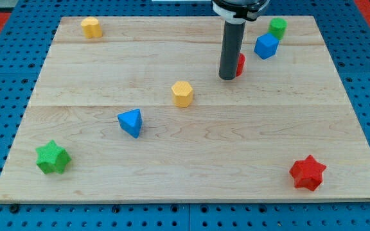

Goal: Place the red star parallel to the blue triangle

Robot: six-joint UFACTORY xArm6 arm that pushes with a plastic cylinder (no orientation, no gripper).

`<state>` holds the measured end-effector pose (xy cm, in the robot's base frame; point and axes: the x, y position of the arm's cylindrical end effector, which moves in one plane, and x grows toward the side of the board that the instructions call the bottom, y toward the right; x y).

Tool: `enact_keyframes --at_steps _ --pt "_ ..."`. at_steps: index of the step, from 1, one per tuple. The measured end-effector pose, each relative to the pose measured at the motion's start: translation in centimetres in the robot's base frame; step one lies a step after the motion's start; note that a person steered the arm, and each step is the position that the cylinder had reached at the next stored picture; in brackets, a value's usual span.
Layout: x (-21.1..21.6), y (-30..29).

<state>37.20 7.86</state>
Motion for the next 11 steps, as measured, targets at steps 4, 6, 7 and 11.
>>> enact_keyframes --at_steps 4,6,7,11 --pt "17.6 21.4" --pt "24.5 15.7" --pt "23.4 11.3" --pt "18.8 11.4"
